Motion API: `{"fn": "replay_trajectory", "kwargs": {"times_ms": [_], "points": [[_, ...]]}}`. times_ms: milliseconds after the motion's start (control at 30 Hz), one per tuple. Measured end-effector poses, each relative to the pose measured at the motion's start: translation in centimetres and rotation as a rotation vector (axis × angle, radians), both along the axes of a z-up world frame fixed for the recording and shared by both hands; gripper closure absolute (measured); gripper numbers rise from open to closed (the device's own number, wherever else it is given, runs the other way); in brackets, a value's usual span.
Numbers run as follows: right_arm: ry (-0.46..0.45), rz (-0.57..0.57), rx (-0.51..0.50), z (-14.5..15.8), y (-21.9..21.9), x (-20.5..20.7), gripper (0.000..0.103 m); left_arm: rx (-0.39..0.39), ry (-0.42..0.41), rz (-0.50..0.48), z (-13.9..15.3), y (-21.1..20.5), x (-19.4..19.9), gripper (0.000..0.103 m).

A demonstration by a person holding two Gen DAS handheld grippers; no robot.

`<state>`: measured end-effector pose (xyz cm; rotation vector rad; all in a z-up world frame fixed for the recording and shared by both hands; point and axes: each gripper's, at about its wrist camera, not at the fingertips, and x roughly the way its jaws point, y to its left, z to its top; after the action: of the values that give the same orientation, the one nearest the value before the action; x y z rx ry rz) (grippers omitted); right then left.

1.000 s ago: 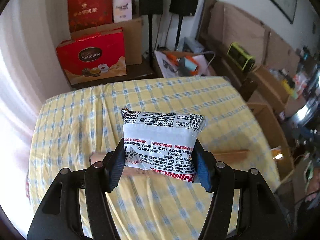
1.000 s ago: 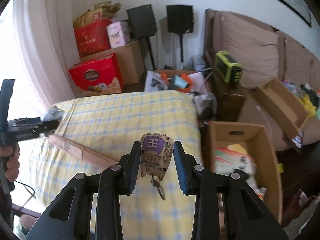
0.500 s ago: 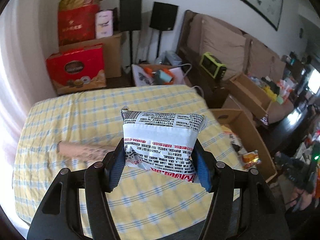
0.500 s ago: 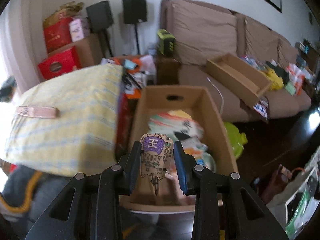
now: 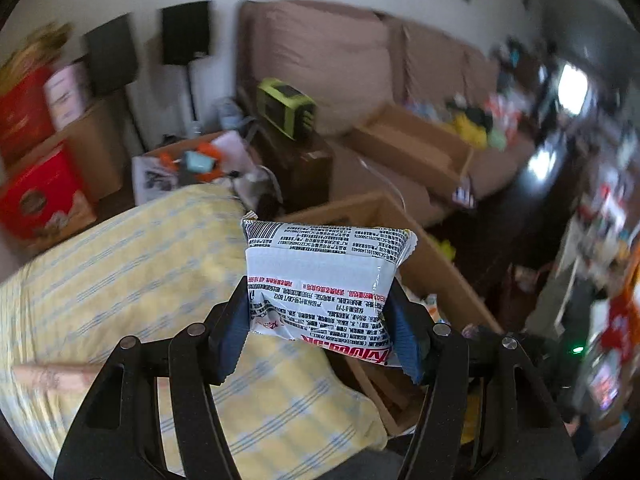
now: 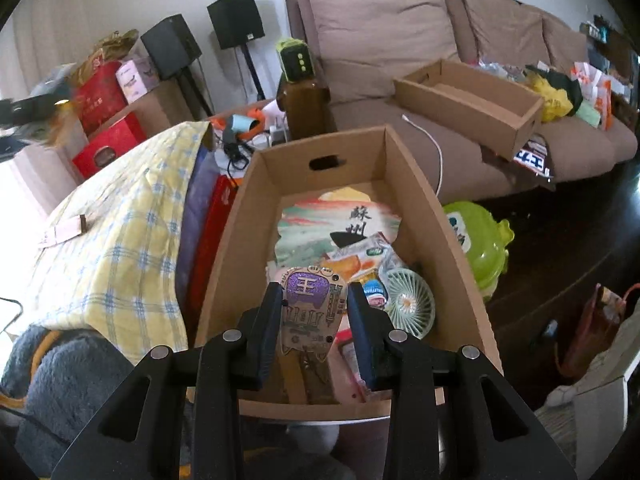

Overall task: Organize objects
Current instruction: 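Carry the silver packet and purple tag in both grippers over the box, then lower both held items into the box and open both grippers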

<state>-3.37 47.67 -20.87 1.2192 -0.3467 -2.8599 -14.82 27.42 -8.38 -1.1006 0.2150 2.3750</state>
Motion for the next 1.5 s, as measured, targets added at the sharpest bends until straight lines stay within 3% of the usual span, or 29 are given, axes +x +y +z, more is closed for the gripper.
{"fn": "replay_trajectory", "kwargs": {"times_ms": [200,333,433,567,933,1500], "points": [[-0.037,-0.042,0.026,-2.0,2.4,0.0,0.07,-0.046,-0.155,-0.122,-5.8,8.0,-1.0,0.043],[-0.062,-0.065,0.039,-3.0,3.6,-0.2,0.07,-0.072,-0.278,-0.122,-10.5,10.0,-2.9,0.043],[-0.083,-0.054,0.091,-3.7,3.4,-0.7,0.07,-0.072,-0.329,-0.15,-12.3,10.9,-3.2,0.043],[-0.102,-0.037,0.09,-4.5,3.3,-1.2,0.07,-0.089,-0.329,-0.178,-13.4,12.2,-2.7,0.043],[-0.222,-0.125,-0.054,-6.6,6.1,-1.6,0.07,-0.073,-0.408,-0.129,-15.6,12.9,-2.9,0.043],[-0.248,-0.092,-0.018,-7.1,4.9,-1.7,0.07,-0.085,-0.422,-0.124,-15.3,13.3,-2.5,0.039]]}}
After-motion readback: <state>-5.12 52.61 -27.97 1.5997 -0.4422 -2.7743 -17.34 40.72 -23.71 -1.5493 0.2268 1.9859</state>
